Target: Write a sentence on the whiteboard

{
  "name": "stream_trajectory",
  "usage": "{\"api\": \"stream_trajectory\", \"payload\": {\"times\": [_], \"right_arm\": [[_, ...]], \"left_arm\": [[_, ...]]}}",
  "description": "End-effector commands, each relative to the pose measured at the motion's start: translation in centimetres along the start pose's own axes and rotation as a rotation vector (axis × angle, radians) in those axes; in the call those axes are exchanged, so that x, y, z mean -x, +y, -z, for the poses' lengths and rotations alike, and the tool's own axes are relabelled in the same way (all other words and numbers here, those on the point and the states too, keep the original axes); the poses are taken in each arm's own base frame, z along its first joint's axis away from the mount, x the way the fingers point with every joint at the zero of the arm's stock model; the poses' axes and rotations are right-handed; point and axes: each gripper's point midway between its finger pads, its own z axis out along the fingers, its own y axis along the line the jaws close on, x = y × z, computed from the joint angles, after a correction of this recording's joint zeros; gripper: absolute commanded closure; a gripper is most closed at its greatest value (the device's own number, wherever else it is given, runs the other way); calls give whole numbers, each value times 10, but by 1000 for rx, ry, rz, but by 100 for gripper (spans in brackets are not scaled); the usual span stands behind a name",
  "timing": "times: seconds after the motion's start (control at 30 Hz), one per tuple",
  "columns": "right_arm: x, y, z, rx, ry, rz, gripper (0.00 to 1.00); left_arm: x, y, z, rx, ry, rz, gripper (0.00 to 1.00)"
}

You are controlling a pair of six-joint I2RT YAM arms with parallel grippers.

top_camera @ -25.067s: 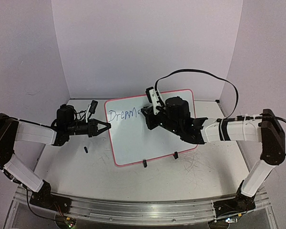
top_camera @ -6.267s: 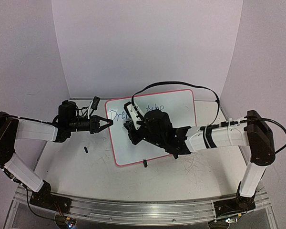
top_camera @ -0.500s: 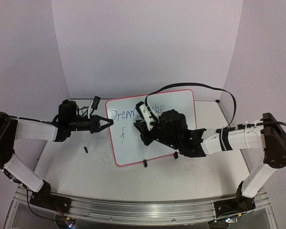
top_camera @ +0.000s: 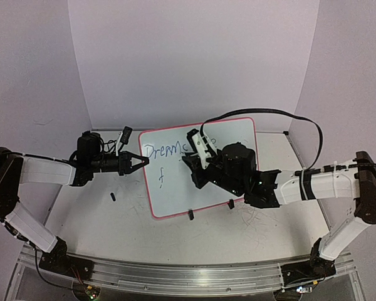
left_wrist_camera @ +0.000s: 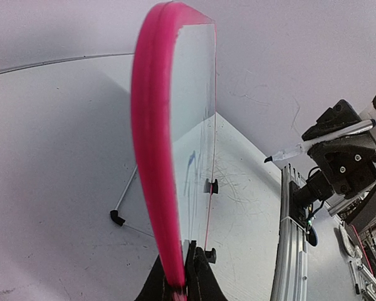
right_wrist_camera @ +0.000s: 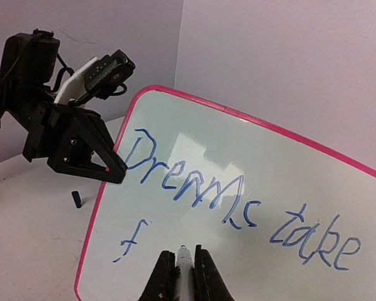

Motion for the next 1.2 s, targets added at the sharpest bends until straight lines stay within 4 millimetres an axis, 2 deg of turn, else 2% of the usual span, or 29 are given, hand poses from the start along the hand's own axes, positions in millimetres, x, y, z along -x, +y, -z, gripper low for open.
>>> {"api": "stream_trajectory", "payload": {"times": [0.0, 0.27, 0.43, 0.57, 0.7, 0.97, 1.17], "right_arm": [[29, 9, -4, 47, -54, -29, 100], [20, 34, -23, 158, -18, -32, 100], [14, 39, -32, 169, -10, -18, 100], [12, 40, -38, 166, -11, -12, 100], [11, 24, -29, 78, -47, -18, 100], [13, 39, -42, 146, -34, -31, 100], [9, 36, -43, 131, -14, -31, 100]], "left_arm": [[0, 23, -2, 125, -9, -46, 100], [5, 21, -1, 124, -20, -50, 100], [6, 19, 0, 126, -22, -51, 100], [9, 17, 2, 126, -27, -55, 100], [11, 14, 3, 125, -30, -59, 100], [9, 12, 2, 116, -24, -59, 100], [8, 12, 0, 112, -19, -60, 100]]}}
